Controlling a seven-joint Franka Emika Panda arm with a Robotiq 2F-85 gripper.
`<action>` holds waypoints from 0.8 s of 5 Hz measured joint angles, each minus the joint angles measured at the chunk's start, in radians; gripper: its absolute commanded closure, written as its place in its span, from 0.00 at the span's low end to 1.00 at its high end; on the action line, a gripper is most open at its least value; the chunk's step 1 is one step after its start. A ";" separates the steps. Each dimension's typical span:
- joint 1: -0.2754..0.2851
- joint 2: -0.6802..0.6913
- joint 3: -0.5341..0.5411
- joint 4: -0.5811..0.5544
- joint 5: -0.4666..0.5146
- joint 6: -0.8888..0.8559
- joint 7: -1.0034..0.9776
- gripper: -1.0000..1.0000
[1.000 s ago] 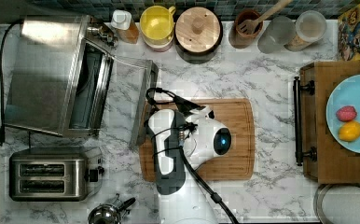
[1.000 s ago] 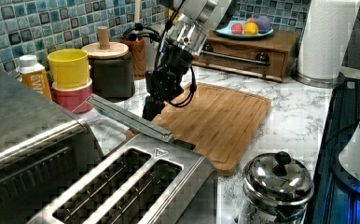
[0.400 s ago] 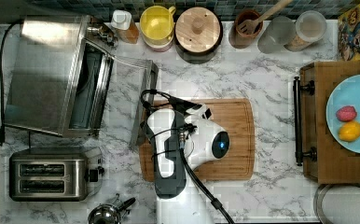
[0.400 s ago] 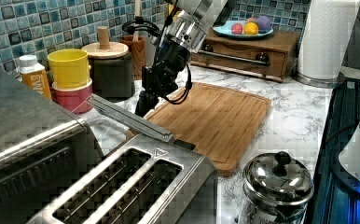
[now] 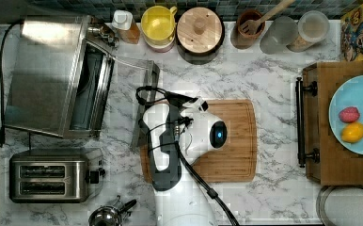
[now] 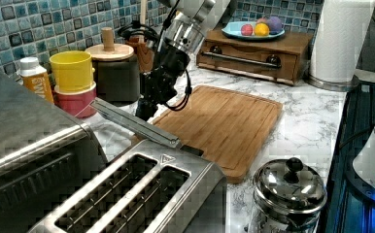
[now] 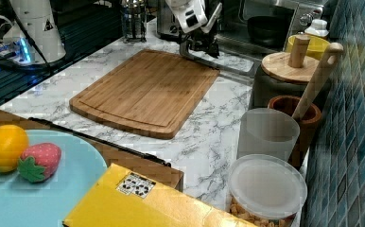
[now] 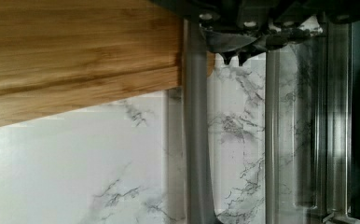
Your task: Close the oven.
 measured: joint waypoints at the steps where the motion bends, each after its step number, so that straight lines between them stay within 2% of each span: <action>1: -0.007 0.027 -0.001 0.018 0.001 0.000 0.031 1.00; 2: -0.003 0.035 -0.002 0.023 -0.003 -0.012 0.036 1.00; 4: -0.007 0.031 -0.003 0.018 0.056 -0.022 0.054 1.00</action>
